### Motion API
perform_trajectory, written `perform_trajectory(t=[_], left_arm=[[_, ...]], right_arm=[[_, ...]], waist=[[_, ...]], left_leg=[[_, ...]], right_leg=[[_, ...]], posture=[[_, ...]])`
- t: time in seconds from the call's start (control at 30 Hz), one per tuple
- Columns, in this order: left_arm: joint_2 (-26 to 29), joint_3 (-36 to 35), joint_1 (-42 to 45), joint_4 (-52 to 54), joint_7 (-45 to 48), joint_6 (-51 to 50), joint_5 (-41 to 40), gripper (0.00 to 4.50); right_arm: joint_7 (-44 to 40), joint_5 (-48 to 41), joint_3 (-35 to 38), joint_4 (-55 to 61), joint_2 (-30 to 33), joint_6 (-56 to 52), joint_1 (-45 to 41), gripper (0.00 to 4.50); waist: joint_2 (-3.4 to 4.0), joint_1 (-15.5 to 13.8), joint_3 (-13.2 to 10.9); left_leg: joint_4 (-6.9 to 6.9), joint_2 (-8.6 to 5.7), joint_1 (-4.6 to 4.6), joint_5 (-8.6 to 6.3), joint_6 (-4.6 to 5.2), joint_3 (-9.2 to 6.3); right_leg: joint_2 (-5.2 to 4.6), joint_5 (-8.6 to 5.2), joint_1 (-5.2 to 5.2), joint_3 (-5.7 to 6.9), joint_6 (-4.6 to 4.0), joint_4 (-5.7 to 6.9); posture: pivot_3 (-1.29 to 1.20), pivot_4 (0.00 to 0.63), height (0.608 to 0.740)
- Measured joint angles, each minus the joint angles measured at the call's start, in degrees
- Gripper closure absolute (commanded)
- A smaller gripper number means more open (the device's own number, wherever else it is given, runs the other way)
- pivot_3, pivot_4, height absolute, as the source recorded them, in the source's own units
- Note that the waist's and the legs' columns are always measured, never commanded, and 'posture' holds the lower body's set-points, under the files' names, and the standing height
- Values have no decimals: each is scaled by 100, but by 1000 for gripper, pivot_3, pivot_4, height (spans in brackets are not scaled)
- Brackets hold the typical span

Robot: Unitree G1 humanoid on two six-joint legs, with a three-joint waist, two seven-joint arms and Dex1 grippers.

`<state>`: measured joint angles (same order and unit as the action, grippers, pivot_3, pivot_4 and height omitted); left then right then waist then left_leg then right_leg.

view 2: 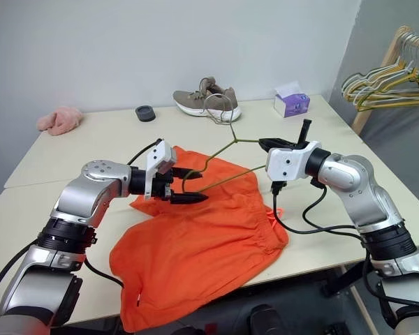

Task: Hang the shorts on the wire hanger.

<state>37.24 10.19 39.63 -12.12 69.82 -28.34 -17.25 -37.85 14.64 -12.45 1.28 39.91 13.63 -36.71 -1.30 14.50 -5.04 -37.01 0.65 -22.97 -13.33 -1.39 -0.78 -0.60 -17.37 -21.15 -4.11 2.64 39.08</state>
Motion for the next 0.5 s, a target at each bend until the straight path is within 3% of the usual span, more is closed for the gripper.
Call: perform_trajectory(t=[0.33, 0.5], left_arm=[[12, 77, -190, 36, 291, 42, 51, 4322], [129, 77, -365, 97, 363, 37, 71, 4454]], right_arm=[[-92, -3, 2, 24, -87, -46, 4, 4500], [-522, -232, 2, 325, 6, -159, 199, 4500]], waist=[[0, 2, 0], [2, 4, 2]], left_leg=[[-1, 0, 0, 0, 0, -1], [0, 1, 1, 0, 0, -4]], right_leg=[[-1, 0, 0, 1, -1, 3], [-1, 0, 2, 3, 0, 2]], posture=[[-266, 50, 740], [-267, 42, 740]])
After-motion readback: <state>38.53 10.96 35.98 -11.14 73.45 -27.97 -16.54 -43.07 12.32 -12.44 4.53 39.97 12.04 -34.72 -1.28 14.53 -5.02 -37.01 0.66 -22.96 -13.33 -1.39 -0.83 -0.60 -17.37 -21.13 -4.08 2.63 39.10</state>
